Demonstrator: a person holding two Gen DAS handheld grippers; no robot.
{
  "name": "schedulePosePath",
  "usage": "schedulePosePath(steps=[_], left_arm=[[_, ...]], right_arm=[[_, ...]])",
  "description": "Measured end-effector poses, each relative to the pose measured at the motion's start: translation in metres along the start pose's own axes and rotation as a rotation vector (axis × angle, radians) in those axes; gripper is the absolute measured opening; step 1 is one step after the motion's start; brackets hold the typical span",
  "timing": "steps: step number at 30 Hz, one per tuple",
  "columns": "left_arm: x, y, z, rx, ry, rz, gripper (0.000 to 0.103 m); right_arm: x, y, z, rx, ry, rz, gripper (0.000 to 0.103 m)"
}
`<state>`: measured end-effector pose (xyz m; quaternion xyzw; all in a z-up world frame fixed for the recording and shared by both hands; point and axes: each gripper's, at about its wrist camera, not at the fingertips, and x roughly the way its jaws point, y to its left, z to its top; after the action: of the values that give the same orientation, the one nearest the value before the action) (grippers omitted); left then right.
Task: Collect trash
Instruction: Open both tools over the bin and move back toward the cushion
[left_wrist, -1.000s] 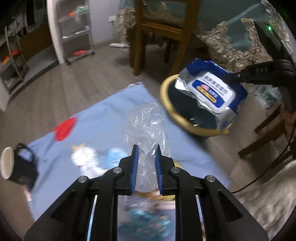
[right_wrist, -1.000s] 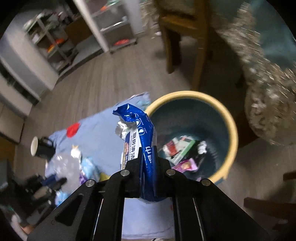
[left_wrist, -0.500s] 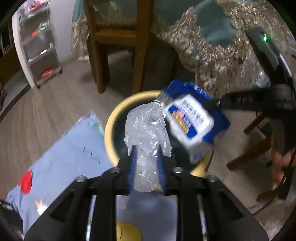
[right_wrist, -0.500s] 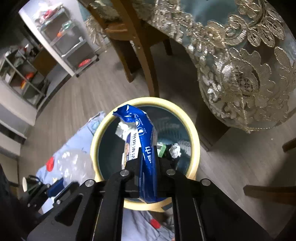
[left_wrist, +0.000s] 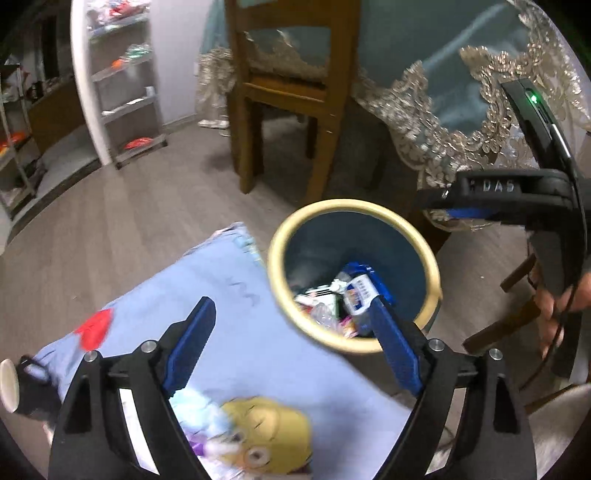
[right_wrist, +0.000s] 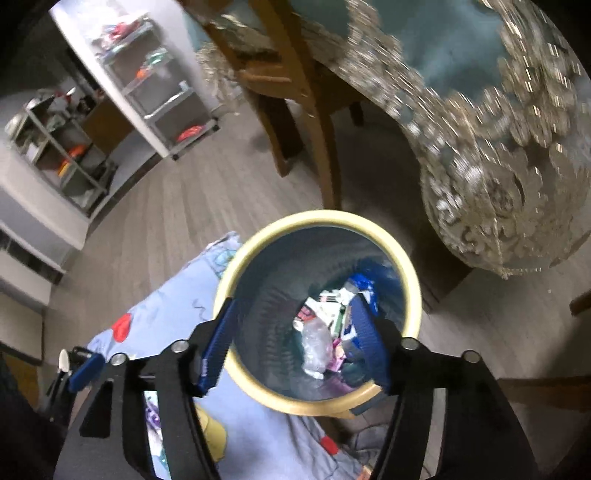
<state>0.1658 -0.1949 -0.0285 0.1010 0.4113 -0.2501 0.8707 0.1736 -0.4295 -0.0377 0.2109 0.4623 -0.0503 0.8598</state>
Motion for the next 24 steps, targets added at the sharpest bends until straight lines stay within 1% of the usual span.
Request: schedulePosePath(steps=[2,4,5,8,9,12,15,20,24], left_arm=[[-0.016,0.012,-0.007,-0.008,-0.007,0.026,0.084],[-0.041,0.033,-0.018,-0.037,-0.016,0.057,0.085],[-0.049,0.04,-0.023,-0.046,-0.019,0.07,0.085],[-0.087,0.068,-0.045,-0.06,-0.037,0.155,0.085],[-0.097,0.075,-0.053,-0.059,-0.041,0.186,0.086],[-0.12,0.096,-0.076,-0.072,-0.035,0.251,0.086],[-0.14,0.12,-0.1,-0.125,-0.03,0.279,0.086],[-0.161,0.147,-0.139,-0.227,-0.034,0.286,0.086],[-0.157,0.16,-0.159,-0.257,-0.008,0.301,0.086]], right_arm=[[-0.006,0.011,-0.002,-0.029,-0.009,0.005,0.073],[-0.011,0.023,-0.005,-0.057,-0.019,0.014,0.078],[-0.013,0.032,-0.009,-0.081,-0.025,0.02,0.078],[-0.014,0.052,-0.018,-0.125,-0.018,0.035,0.082],[-0.015,0.061,-0.024,-0.139,-0.017,0.044,0.085],[-0.018,0.085,-0.04,-0.178,-0.012,0.069,0.089],[-0.023,0.114,-0.058,-0.226,-0.018,0.096,0.091],[-0.025,0.161,-0.09,-0.307,-0.018,0.134,0.092],[-0.017,0.191,-0.119,-0.378,0.004,0.136,0.092]])
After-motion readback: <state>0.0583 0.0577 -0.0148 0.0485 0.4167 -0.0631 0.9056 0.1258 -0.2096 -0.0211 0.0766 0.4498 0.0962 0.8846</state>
